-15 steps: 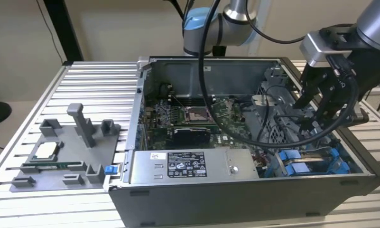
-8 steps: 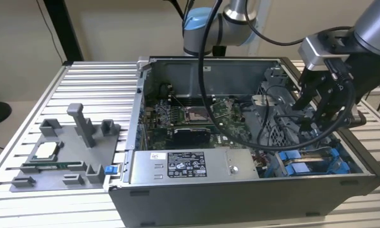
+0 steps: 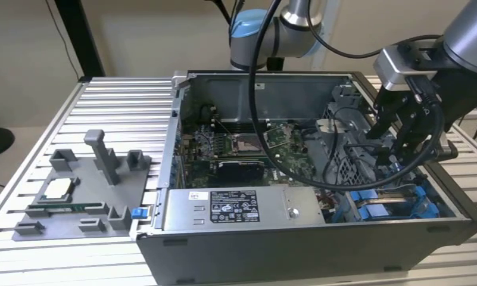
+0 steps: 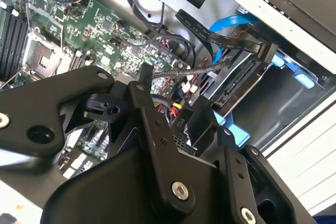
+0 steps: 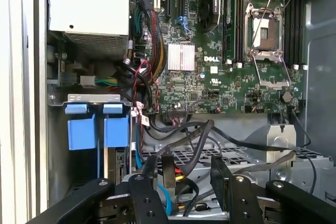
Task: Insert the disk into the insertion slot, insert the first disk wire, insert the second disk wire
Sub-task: 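Insert the first disk wire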
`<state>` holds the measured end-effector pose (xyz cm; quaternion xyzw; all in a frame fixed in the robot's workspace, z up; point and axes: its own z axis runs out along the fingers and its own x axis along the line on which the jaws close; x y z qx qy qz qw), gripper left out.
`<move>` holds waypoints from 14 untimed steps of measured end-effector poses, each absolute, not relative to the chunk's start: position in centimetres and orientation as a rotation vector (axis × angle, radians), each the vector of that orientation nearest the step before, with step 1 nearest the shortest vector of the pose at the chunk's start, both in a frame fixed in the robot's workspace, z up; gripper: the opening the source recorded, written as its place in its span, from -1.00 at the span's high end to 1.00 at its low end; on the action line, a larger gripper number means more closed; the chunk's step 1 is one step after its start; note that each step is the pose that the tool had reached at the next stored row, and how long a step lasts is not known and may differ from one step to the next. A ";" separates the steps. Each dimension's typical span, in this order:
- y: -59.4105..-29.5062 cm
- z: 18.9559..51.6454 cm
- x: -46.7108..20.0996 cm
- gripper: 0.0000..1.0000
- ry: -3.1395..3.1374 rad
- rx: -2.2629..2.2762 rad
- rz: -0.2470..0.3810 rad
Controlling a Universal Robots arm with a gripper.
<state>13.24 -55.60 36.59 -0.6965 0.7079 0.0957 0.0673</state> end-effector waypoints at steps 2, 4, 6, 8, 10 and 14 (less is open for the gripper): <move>-55.6 36.6 13.2 -1.00 2.133 -2.099 0.288; -55.6 36.6 13.2 -1.00 2.133 -2.099 0.288; -55.6 36.6 13.2 -1.00 2.134 -2.099 0.288; -55.6 36.6 13.2 -1.00 2.134 -2.099 0.288; -55.6 36.6 13.2 -1.00 2.133 -2.099 0.290; -55.6 36.7 13.2 -1.00 2.127 -2.093 0.299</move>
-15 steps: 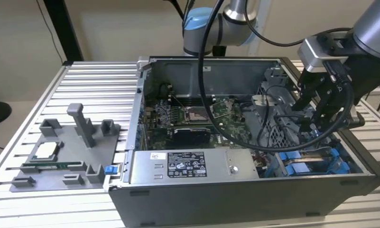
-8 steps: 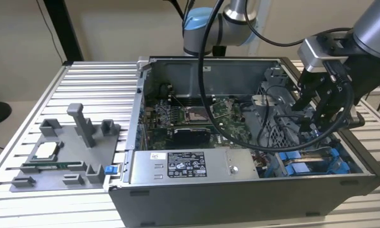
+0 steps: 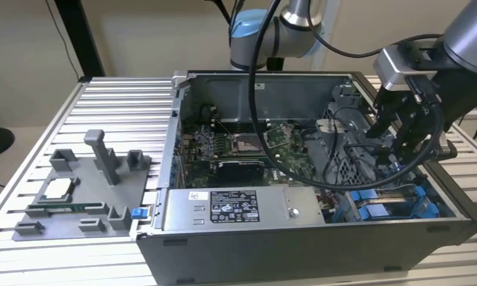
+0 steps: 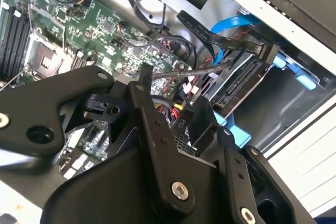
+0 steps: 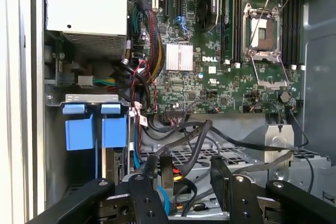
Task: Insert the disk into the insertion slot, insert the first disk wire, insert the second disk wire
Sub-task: 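Insert the first disk wire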
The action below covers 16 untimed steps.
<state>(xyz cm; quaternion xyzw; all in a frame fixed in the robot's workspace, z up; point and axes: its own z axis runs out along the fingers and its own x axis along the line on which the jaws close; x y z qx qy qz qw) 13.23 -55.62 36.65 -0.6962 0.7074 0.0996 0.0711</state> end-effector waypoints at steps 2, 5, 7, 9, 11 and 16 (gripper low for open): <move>-55.7 37.1 13.2 -1.00 2.127 -2.093 0.301; -56.0 38.0 13.2 -1.00 2.127 -2.093 0.303; -56.4 38.3 13.2 -1.00 2.129 -2.094 0.305; -56.8 38.3 13.2 -1.00 2.129 -2.092 0.306; -57.0 38.3 13.2 -1.00 2.140 -2.081 0.307; -57.1 38.3 13.2 -1.00 2.182 -2.052 0.338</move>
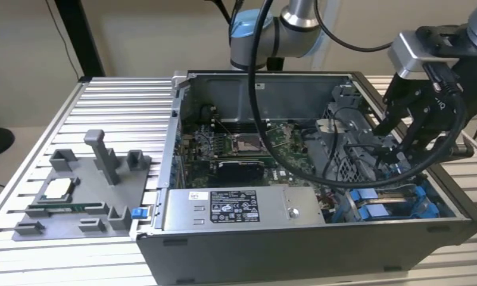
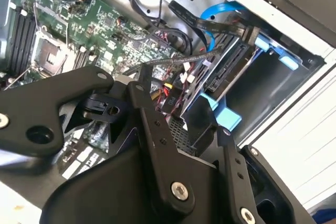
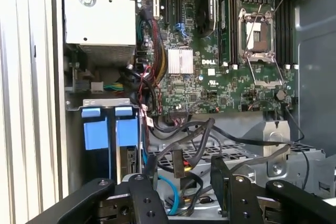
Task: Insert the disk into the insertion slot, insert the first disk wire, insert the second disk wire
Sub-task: 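Insert the first disk wire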
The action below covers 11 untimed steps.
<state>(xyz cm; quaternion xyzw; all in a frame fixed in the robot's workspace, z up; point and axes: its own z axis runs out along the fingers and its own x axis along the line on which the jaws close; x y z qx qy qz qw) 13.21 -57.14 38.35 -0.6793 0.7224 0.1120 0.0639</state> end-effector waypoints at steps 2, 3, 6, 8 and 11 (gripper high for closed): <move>-57.2 38.3 13.2 -1.00 2.194 -2.050 0.353; -57.2 38.3 13.2 -1.00 2.197 -2.049 0.358; -57.2 38.3 13.2 -1.00 2.201 -2.039 0.377; -57.3 38.3 13.2 -1.00 2.206 -2.034 0.381; -57.4 38.3 13.2 -1.00 2.209 -2.031 0.382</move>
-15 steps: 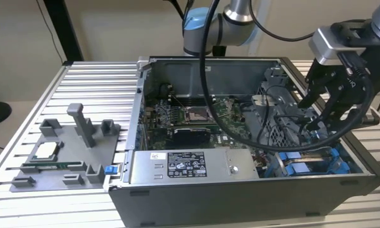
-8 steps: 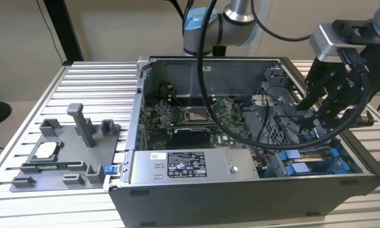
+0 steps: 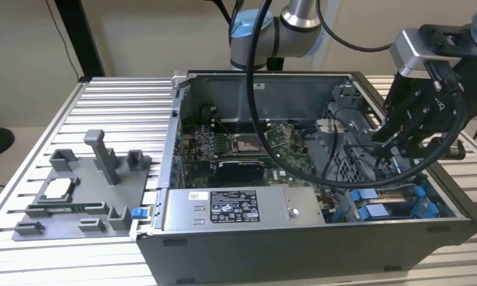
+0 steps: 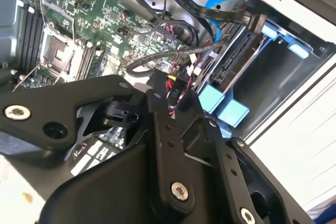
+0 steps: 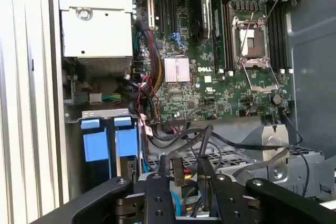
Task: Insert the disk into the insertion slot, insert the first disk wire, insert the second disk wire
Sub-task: 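Insert the first disk wire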
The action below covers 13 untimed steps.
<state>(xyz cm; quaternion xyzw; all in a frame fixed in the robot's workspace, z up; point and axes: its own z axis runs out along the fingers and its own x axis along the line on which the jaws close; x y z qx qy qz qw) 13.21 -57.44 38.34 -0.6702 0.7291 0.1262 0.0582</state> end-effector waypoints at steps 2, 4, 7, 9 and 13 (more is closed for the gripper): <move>-57.5 38.3 13.2 -1.00 2.212 -2.027 0.382; -57.5 38.2 13.2 -1.00 2.214 -2.025 0.382; -57.6 38.1 13.2 -1.00 2.218 -2.020 0.381; -57.6 38.1 13.2 1.00 2.220 -2.017 0.381; -57.6 38.0 13.2 1.00 2.223 -2.014 0.381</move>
